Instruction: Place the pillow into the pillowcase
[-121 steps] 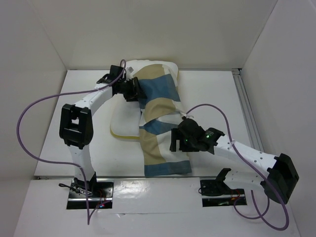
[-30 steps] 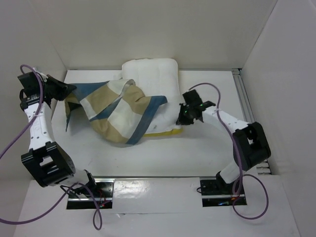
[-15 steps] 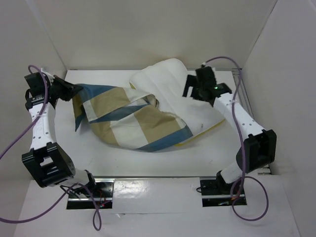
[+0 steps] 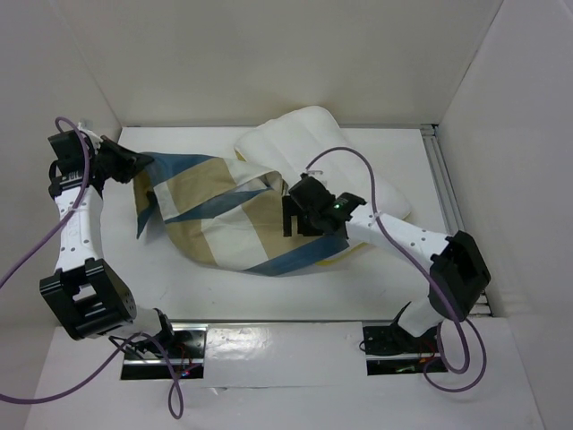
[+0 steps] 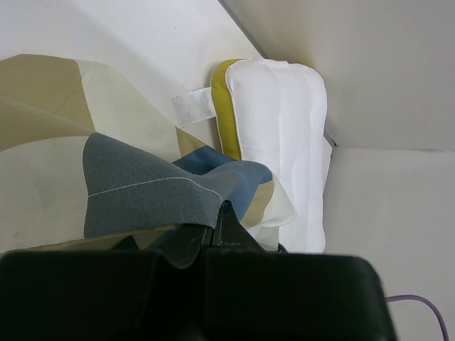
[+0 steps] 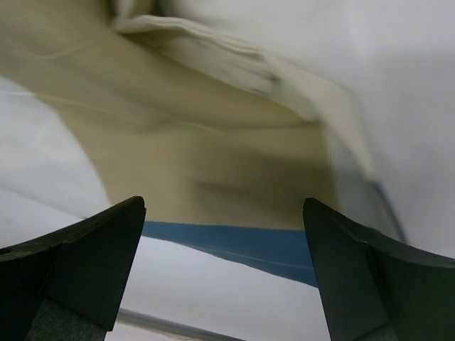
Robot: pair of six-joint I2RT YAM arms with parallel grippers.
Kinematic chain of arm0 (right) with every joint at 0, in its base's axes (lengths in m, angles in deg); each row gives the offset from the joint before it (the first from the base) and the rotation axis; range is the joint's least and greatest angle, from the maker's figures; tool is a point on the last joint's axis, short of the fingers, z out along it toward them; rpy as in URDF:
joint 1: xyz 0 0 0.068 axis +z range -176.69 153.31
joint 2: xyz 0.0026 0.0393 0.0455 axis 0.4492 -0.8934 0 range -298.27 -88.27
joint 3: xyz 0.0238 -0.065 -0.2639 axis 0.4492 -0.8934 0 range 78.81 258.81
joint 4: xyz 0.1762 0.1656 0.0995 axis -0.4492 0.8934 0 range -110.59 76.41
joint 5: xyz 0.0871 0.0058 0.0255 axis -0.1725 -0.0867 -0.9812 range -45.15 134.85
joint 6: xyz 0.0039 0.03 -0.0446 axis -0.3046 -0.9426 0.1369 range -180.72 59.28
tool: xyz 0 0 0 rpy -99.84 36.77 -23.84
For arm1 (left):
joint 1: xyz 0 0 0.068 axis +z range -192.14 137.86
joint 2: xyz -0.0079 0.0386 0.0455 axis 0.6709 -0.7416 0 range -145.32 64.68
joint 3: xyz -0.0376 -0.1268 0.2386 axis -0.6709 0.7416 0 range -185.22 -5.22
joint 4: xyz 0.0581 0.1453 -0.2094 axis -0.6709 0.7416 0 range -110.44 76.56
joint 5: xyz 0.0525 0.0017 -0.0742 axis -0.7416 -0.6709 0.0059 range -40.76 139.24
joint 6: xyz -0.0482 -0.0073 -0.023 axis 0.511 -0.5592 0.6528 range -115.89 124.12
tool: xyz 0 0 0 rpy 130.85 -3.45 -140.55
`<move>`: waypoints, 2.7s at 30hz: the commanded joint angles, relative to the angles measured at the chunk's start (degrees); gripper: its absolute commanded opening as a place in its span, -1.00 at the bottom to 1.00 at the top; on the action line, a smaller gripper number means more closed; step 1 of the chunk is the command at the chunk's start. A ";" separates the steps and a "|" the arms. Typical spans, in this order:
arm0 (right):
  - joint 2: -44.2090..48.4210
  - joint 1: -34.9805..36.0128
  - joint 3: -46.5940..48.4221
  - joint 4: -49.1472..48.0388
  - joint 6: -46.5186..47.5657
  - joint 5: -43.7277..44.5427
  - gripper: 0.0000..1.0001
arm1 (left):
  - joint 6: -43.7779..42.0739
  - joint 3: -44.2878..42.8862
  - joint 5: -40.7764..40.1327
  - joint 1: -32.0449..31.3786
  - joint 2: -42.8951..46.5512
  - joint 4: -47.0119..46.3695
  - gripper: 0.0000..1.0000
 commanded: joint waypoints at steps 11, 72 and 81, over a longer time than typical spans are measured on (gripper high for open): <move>14.01 -8.01 -10.44 1.86 1.26 1.79 0.80 | -0.41 -0.95 -0.36 -0.10 1.45 -1.72 -1.00; -38.31 3.76 27.27 -28.92 -5.42 -19.86 -1.00 | 0.82 -26.44 11.32 -0.10 -12.35 -1.19 -1.00; -17.75 -7.02 29.18 -22.44 3.18 -16.16 -1.00 | 1.35 -33.20 11.85 -0.10 -16.30 -1.19 -1.00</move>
